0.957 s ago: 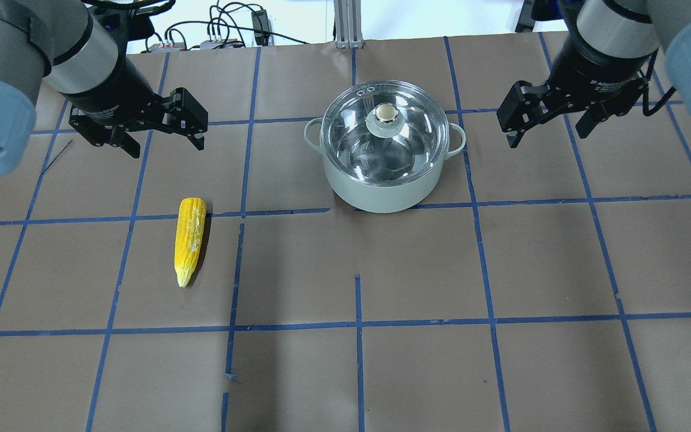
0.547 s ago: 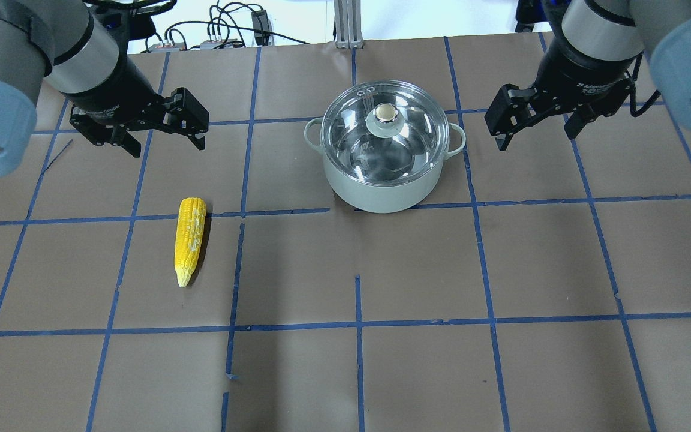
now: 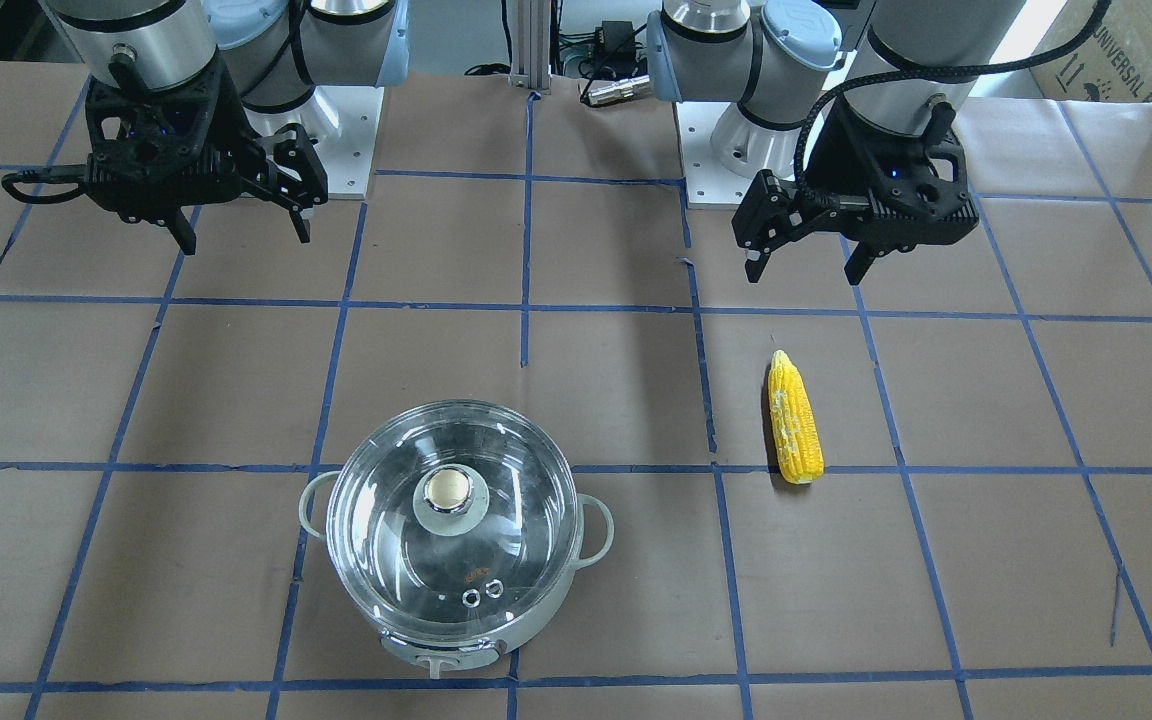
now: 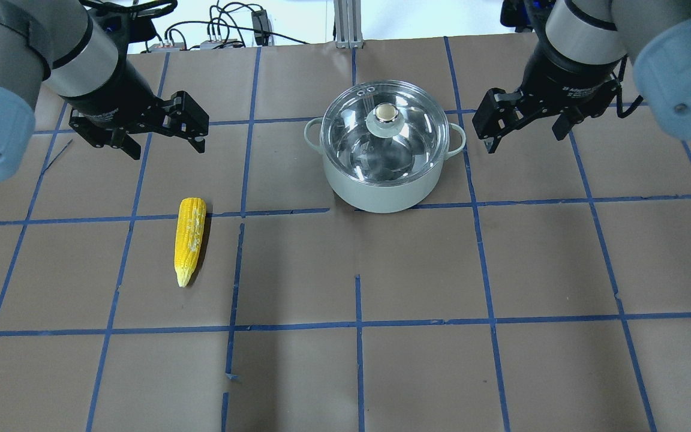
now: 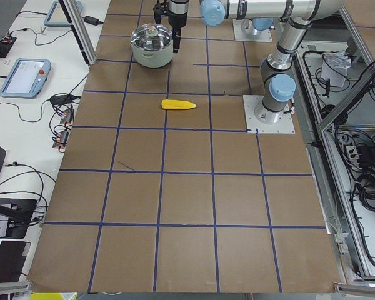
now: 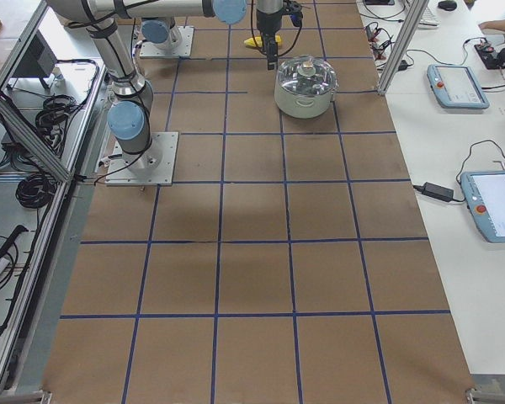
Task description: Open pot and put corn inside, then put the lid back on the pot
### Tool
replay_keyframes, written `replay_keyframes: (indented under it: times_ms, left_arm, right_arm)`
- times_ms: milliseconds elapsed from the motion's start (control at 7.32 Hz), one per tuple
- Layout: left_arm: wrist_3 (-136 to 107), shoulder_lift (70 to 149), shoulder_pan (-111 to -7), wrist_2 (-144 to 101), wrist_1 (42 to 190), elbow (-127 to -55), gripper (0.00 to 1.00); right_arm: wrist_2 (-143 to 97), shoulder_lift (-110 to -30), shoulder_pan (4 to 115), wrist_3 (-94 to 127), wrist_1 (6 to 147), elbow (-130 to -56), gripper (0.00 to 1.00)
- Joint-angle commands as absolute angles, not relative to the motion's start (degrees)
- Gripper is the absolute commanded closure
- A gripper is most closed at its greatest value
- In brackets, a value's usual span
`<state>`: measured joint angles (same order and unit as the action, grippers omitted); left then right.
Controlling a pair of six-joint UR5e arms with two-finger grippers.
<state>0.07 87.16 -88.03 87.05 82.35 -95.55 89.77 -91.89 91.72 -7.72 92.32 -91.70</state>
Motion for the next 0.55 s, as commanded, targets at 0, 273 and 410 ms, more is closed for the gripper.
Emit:
replay_keyframes:
  times_ms: [0, 273, 410]
  left_arm:
    - [4.4, 86.1, -87.2, 87.8, 82.6, -96.8, 0.0]
    - [7.5, 84.8, -84.9, 87.3, 82.4, -99.6, 0.0]
    - [8.7, 84.6, -84.1, 87.6, 82.4, -102.2, 0.0]
  right_arm:
    - [89.6, -89.0, 92.5, -7.1, 97.0, -91.6, 0.01]
    - [89.7, -83.8, 96.8, -2.0, 102.6, -89.3, 0.01]
    - [89.8, -79.8, 98.9, 1.2, 104.7, -86.4, 0.01]
